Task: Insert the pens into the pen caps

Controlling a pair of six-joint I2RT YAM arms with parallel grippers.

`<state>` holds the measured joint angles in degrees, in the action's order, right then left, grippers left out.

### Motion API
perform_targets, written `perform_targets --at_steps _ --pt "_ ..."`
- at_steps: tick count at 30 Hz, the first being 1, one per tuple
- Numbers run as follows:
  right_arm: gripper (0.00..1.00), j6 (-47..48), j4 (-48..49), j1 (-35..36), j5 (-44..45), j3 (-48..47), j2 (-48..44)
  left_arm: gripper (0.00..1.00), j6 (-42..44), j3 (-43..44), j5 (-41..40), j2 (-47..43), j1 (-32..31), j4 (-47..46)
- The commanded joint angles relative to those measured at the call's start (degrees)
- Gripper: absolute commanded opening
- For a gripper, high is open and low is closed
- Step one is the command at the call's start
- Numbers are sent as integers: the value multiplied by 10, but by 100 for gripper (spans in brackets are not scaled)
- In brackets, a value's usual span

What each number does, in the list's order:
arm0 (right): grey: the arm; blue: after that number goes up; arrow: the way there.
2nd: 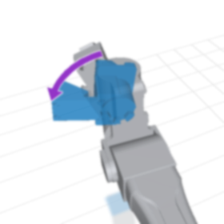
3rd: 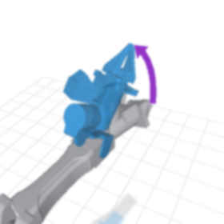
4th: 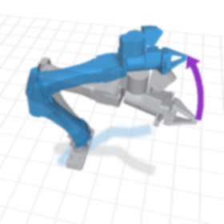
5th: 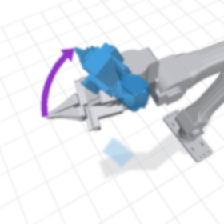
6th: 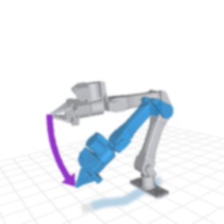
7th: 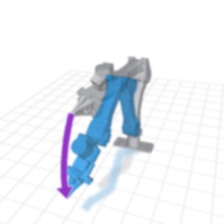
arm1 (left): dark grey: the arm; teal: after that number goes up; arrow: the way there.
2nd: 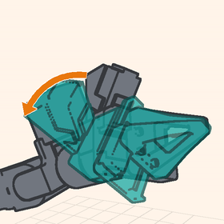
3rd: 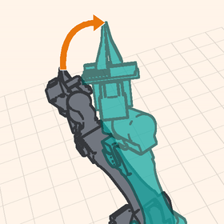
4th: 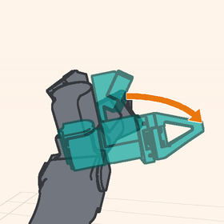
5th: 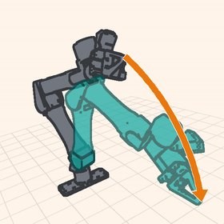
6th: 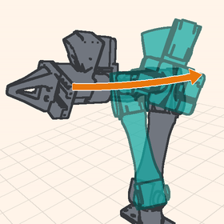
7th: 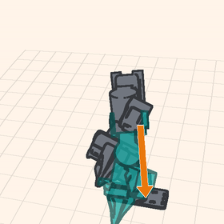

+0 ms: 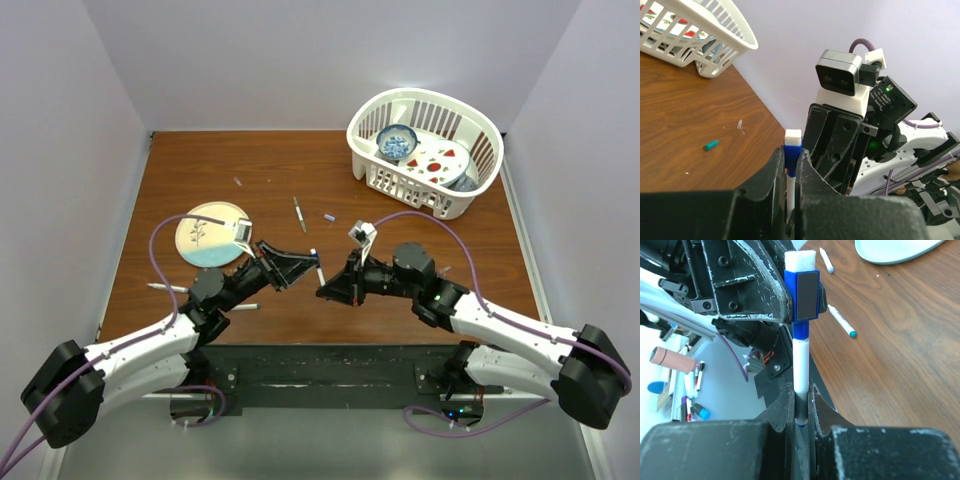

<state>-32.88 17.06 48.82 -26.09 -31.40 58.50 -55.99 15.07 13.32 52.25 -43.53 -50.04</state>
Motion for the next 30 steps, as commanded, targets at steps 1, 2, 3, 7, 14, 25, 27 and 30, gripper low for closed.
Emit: perform_targets --at_steps 1,2,3,7,14,25,27,30 --pt "0 33 9 -7 90 -72 -16 0 5 -29 59 0 -16 -11" --pt "0 36 6 -7 103 -80 -20 0 6 -36 61 0 -18 -20" --pt "0 43 3 -7 110 -84 -27 0 6 -49 64 0 -21 -34" --pt "0 62 10 -7 133 -104 -27 0 -8 -80 79 17 -39 -136" --pt "0 82 24 -7 165 -182 10 0 -45 -121 113 70 -47 -258" --pt "0 102 12 -8 168 -270 64 0 0 -149 63 77 -103 -239" --pt "0 113 15 -9 160 -281 65 0 -4 -151 63 85 -105 -254" --pt "0 129 28 -9 136 -290 68 0 -17 -151 65 111 -117 -281"
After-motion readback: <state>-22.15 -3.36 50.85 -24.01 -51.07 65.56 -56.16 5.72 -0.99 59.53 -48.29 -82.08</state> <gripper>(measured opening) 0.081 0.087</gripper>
